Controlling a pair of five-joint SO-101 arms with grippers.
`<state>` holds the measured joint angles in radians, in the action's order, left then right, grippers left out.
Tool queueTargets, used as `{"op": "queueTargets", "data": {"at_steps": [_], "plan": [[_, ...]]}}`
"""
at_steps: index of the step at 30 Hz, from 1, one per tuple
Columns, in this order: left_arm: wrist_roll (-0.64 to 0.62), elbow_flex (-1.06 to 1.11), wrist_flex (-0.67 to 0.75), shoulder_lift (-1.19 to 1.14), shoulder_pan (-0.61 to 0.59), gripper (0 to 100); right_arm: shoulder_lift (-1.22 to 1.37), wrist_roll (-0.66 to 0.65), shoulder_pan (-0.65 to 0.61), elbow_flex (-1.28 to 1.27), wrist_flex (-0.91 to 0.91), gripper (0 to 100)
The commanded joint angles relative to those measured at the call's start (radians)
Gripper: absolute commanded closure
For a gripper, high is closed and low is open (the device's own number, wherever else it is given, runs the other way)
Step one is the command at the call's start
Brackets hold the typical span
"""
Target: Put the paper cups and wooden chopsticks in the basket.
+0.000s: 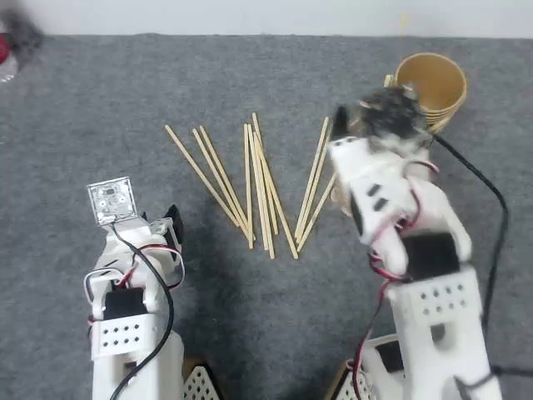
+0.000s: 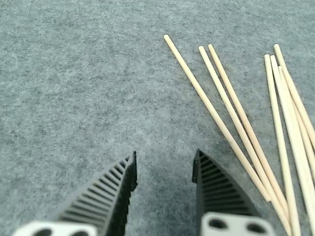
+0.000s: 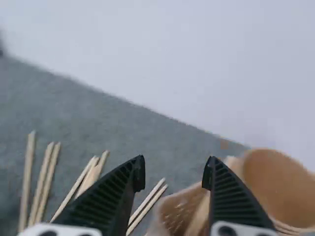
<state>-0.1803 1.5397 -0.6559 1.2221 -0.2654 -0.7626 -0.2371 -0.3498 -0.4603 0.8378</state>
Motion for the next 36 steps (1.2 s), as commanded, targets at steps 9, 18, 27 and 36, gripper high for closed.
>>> {"op": "queueTargets", "data": {"at_steps": [9, 18, 27, 36], "plan": [[0.002, -0.005, 0.025, 0.015, 0.002, 82, 0.820, -0.032, -0.113, 0.465, 0.202, 80.8], [0.002, -0.005, 0.025, 0.015, 0.003, 82, 1.283, -0.035, -0.209, 0.746, 0.251, 80.5], [0.002, -0.005, 0.025, 0.015, 0.005, 82, 1.535, -0.034, -0.216, 1.013, 0.360, 80.8], [0.002, -0.005, 0.025, 0.015, 0.005, 82, 1.581, -0.040, -0.199, 1.074, 0.390, 99.8]]}}
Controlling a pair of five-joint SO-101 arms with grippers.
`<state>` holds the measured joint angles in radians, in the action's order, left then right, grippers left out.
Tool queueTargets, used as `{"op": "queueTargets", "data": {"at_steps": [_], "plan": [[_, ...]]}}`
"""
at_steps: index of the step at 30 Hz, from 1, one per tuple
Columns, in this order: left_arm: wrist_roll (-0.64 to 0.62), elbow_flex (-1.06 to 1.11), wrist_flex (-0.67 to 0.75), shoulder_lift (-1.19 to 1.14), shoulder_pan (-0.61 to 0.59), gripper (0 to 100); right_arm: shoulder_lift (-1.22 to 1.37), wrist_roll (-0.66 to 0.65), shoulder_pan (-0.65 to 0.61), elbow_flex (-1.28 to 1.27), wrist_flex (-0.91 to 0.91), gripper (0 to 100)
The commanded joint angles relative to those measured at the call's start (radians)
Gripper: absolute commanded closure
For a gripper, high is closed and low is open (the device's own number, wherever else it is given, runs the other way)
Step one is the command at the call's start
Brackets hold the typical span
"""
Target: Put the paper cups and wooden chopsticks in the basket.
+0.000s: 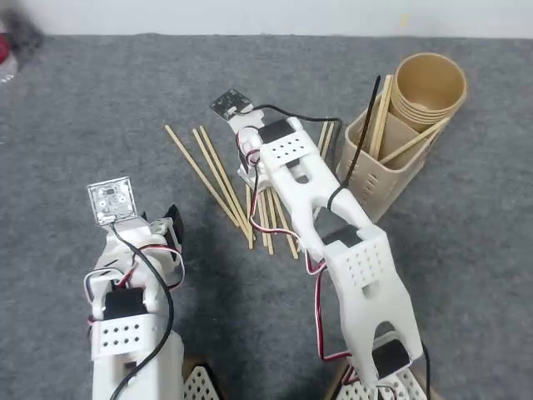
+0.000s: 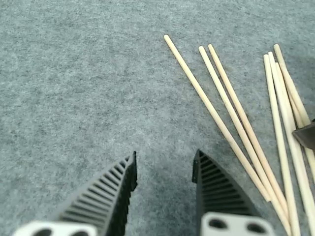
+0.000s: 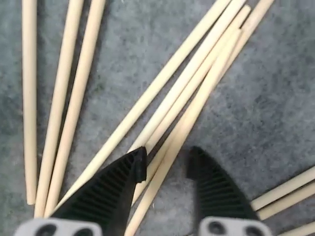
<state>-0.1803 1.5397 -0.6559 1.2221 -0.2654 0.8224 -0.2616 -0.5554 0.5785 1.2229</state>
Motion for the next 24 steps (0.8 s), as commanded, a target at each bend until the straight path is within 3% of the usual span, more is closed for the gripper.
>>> {"op": "queueTargets", "data": {"at_steps": [1, 7, 12, 16, 24], "plan": [[0.002, -0.005, 0.025, 0.015, 0.005, 82, -0.002, -0.018, 0.007, 0.035, 0.005, 99.1], [0.002, -0.005, 0.025, 0.015, 0.005, 82, 0.005, -0.130, 0.010, 0.035, 0.010, 95.1], [0.002, -0.005, 0.025, 0.015, 0.005, 82, 0.005, -0.132, 0.010, 0.035, 0.012, 93.7], [0.002, -0.005, 0.025, 0.015, 0.005, 82, -0.002, -0.130, 0.001, 0.035, 0.056, 85.7], [0.000, -0.005, 0.025, 0.015, 0.005, 82, 0.005, -0.137, 0.022, 0.046, 0.070, 87.3]]}}
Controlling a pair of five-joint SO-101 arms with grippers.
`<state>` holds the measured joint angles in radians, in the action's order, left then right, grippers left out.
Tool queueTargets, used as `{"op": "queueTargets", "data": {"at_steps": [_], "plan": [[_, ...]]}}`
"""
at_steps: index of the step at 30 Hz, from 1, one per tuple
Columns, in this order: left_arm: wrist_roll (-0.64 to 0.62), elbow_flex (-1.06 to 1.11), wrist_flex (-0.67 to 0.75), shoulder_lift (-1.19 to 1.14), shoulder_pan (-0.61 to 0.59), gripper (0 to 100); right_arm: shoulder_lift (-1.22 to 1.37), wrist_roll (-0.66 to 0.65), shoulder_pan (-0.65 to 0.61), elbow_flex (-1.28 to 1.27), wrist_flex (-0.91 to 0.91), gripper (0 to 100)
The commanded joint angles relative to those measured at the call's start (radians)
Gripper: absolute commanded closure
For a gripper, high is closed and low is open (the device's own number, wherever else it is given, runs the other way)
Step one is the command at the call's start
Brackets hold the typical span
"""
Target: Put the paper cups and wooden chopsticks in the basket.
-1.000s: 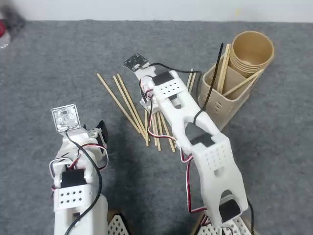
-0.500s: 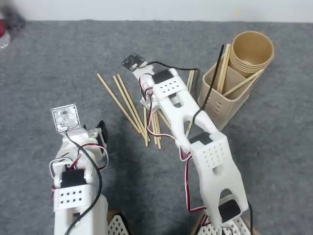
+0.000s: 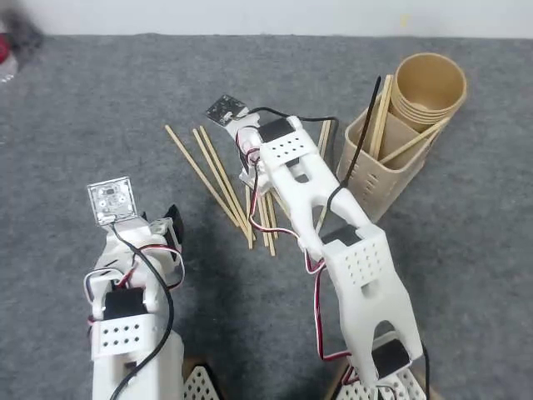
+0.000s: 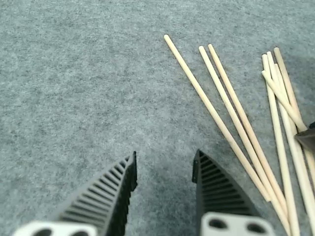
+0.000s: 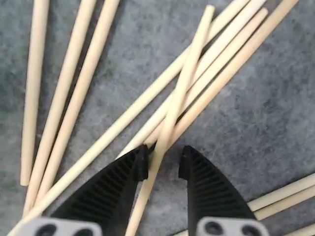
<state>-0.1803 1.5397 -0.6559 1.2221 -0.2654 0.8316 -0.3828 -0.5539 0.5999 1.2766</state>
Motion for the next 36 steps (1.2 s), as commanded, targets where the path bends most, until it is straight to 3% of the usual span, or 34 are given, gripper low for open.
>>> {"op": "queueTargets", "data": {"at_steps": [1, 10, 20, 23, 27, 36], "plan": [[0.000, -0.005, 0.023, 0.015, 0.005, 82, -0.004, -0.015, 0.031, 0.025, 0.015, 87.3], [0.000, -0.005, 0.023, 0.015, 0.005, 82, -0.005, -0.051, 0.113, 0.025, 0.019, 88.5], [0.002, -0.005, 0.023, 0.015, 0.005, 82, -0.001, -0.087, 0.076, 0.020, 0.021, 92.0], [0.002, -0.005, 0.023, 0.015, 0.005, 82, -0.001, -0.123, 0.079, 0.020, 0.021, 99.8], [0.002, -0.005, 0.023, 0.015, 0.005, 82, -0.018, -0.146, 0.101, 0.028, 0.031, 99.1], [0.003, -0.005, 0.023, 0.015, 0.005, 82, -0.249, -0.144, 0.099, 0.338, 0.321, 99.1]]}}
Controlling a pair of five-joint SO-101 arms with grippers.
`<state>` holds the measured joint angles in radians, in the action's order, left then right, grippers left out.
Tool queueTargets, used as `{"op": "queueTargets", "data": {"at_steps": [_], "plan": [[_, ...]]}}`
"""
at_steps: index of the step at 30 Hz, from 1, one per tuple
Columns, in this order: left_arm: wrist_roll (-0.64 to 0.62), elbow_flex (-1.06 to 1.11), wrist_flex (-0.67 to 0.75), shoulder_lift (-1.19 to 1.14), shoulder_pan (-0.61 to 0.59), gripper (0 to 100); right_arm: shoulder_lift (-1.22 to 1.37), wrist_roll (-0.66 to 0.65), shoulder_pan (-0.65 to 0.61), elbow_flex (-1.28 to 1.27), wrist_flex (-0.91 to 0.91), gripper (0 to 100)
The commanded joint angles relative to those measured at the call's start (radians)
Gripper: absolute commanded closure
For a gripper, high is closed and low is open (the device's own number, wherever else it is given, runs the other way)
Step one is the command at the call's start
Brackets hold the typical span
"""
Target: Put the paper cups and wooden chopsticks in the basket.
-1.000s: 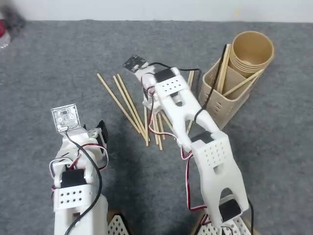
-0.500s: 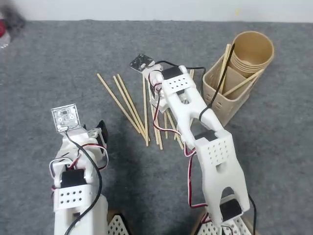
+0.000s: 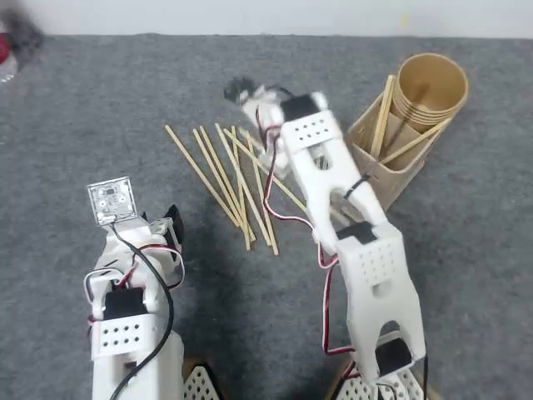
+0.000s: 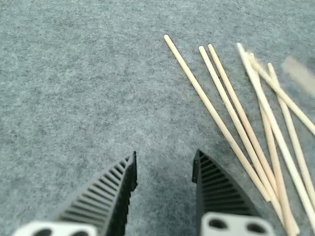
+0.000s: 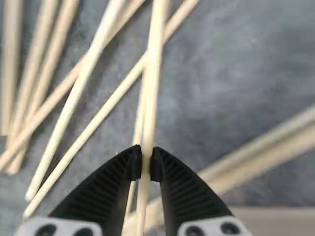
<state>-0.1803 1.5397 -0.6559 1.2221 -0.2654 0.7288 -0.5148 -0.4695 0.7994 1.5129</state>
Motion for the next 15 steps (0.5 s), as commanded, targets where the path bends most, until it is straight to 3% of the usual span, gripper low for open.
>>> {"op": "queueTargets", "data": {"at_steps": [1, 7, 15], "plan": [[0.003, -0.005, 0.023, 0.015, 0.005, 82, -0.171, -0.012, 0.015, 0.172, 0.117, 99.1], [0.003, -0.005, 0.023, 0.015, 0.005, 82, -0.302, -0.011, 0.021, 0.374, 0.282, 99.1], [0.003, -0.005, 0.023, 0.015, 0.005, 82, -0.564, 0.094, 0.113, 0.655, 0.239, 99.1]]}}
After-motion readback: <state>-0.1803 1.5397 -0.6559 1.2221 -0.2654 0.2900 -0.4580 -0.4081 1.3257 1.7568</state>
